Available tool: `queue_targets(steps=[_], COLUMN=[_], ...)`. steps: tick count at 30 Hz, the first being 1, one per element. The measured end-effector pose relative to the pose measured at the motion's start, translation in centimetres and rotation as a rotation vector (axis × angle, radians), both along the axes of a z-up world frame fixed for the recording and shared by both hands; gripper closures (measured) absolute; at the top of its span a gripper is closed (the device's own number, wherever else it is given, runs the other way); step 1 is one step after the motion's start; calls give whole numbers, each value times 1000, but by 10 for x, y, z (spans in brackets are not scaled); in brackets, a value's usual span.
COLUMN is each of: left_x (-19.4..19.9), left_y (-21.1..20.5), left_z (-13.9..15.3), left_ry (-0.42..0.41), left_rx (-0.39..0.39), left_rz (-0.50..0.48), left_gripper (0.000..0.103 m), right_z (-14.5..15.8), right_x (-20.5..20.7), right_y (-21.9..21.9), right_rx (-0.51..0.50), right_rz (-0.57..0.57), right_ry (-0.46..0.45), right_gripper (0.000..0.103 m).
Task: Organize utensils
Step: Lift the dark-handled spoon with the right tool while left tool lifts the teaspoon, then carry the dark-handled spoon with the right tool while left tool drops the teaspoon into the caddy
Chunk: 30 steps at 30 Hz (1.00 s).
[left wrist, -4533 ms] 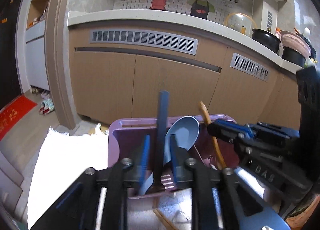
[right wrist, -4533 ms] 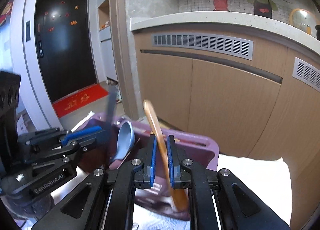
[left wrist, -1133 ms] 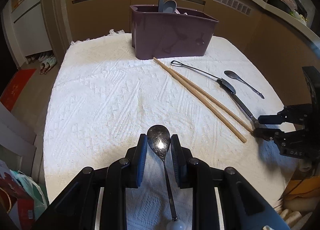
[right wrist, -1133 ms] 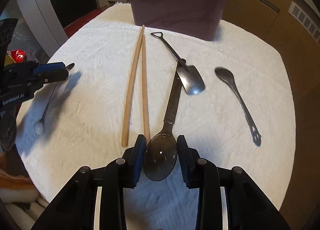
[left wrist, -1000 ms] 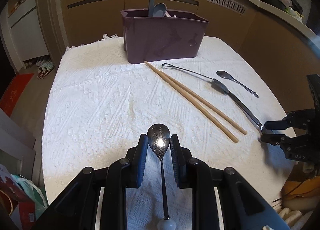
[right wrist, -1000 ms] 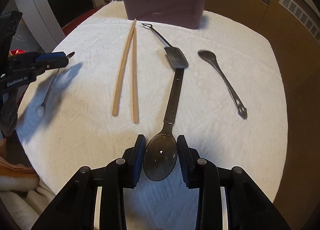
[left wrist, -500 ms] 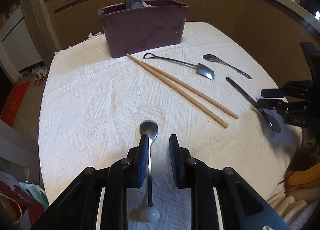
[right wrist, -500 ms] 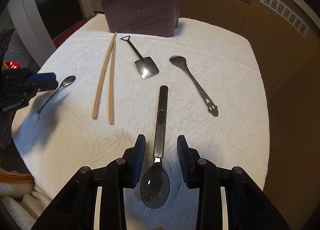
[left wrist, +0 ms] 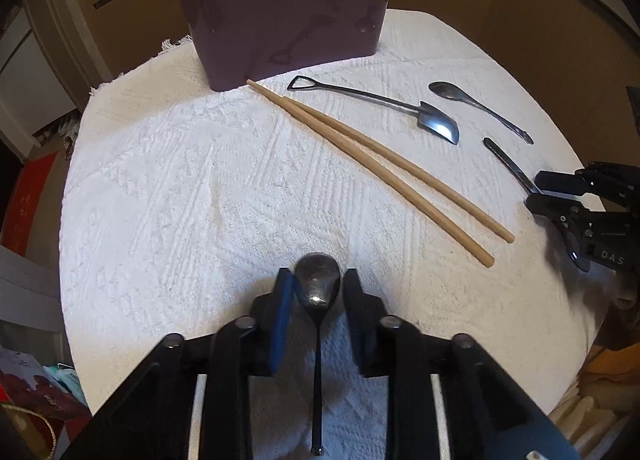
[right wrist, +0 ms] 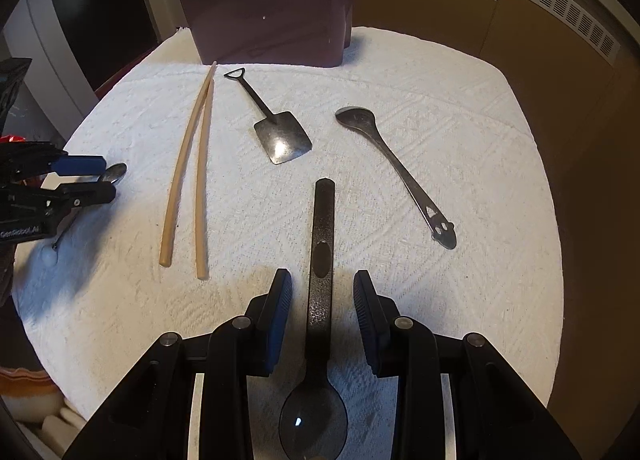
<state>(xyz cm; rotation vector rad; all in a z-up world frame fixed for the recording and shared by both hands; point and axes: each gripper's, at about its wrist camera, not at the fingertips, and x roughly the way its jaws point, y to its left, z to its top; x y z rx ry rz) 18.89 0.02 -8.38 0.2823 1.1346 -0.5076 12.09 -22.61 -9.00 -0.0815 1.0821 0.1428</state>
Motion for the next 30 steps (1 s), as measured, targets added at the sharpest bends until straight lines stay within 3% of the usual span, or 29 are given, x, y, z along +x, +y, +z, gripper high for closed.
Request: queue_targets(steps=[15, 16, 19, 21, 25, 30], left_x=[-6, -6, -7, -11, -26, -47], left_y=[-16, -14, -9, -5, 8, 18], left_z=[2, 2, 4, 9, 36, 90], left_ry=[-96, -93, -86, -106, -177, -314], left_rx=[63, 55, 32, 17, -34, -94], left_rz=[-8, -3, 21, 35, 64, 77], left_gripper=[81, 81, 81, 81, 81, 81], right_z=[-1, -2, -2, -1, 13, 62], right_x=[0, 2, 8, 7, -5, -28], right_y=[7, 10, 15, 20, 16, 11], right_rx=[-14, -28, -49, -68, -39, -11], right_rz=[11, 12, 19, 35, 23, 10], right_ry=[-23, -26, -21, -21, -72, -213], right_gripper=[72, 73, 91, 91, 91, 91])
